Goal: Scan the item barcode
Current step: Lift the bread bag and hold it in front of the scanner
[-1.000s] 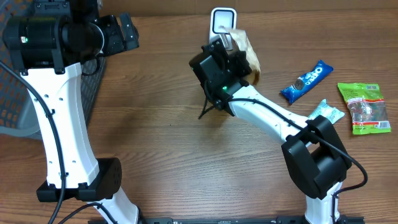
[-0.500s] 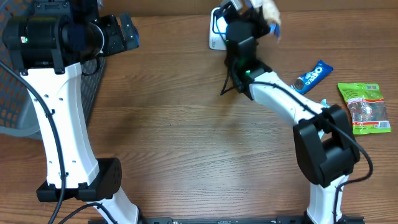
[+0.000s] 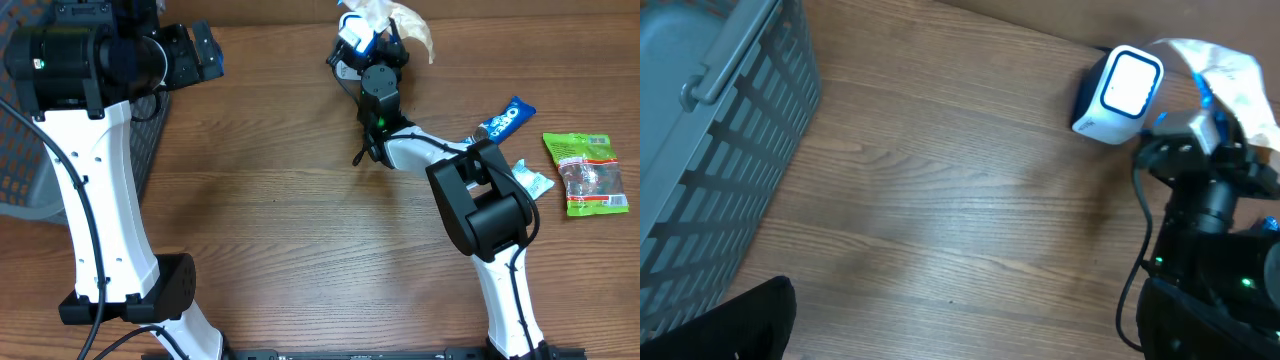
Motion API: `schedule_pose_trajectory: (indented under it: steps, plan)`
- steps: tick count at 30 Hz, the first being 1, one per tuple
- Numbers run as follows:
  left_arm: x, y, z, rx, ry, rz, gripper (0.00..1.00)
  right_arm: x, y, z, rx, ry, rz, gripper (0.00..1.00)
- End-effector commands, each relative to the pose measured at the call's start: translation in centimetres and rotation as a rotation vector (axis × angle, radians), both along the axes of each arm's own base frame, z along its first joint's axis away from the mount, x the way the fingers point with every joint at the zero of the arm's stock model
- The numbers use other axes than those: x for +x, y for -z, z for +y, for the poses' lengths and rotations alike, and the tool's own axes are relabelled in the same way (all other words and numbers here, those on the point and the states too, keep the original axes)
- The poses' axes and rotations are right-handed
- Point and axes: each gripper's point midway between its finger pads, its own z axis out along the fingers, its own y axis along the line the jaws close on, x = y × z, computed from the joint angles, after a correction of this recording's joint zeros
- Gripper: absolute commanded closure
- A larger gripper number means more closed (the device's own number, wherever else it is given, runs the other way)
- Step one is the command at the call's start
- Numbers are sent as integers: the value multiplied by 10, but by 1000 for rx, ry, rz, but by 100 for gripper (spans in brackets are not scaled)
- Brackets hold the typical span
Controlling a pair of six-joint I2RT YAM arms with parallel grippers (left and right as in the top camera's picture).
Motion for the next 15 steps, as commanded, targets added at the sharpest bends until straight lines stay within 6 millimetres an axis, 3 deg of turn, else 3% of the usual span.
schedule_pose_trajectory:
  steps: [1,15]
  plan:
    - [-1,-6,-3,-10,-2,-20,0,2,0,11,-63,-40,-6,96]
    - [-1,-6,-3,-10,-2,-20,0,4,6,12,-75,-60,13,96]
